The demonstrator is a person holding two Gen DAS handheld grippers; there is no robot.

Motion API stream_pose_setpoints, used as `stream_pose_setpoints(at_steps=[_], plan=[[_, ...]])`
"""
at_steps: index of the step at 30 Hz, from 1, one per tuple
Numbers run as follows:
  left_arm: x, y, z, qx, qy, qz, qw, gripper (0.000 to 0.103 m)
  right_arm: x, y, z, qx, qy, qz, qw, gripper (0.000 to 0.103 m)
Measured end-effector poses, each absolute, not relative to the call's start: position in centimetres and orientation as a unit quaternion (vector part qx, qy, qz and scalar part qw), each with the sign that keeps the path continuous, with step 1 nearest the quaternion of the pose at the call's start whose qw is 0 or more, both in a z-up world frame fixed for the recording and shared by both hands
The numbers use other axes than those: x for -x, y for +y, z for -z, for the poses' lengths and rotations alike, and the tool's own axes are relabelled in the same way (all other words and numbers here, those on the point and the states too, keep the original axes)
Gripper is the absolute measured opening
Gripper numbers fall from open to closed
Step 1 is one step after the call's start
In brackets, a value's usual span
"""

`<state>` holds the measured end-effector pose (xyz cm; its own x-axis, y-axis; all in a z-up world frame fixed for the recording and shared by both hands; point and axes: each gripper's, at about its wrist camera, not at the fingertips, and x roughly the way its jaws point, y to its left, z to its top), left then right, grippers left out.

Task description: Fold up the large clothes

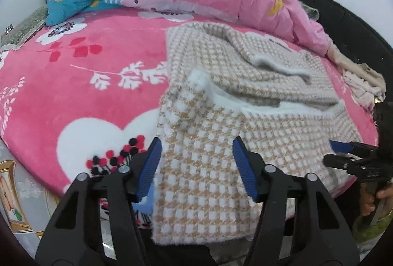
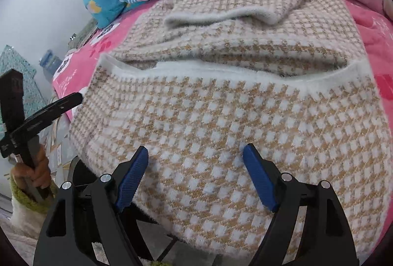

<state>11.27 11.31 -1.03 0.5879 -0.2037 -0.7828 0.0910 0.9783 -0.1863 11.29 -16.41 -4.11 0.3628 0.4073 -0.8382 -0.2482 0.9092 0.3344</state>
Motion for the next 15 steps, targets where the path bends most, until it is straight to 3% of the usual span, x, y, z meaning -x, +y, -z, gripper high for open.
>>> stream_pose_setpoints(at_steps=[7,15], plan=[[-12.5,11.8,2.1,0.085,0.451,0.085,0.884,0.040,-11.3,-16.6,4.2,-0.078,0.527,-0.201,0.822,0.078],[-12.2,12.0,1.0,0.096,0.425,0.126,0.891,0.040,-11.3,-16.2,4.2,-0.069,0.528,-0.198,0.823,0.078]])
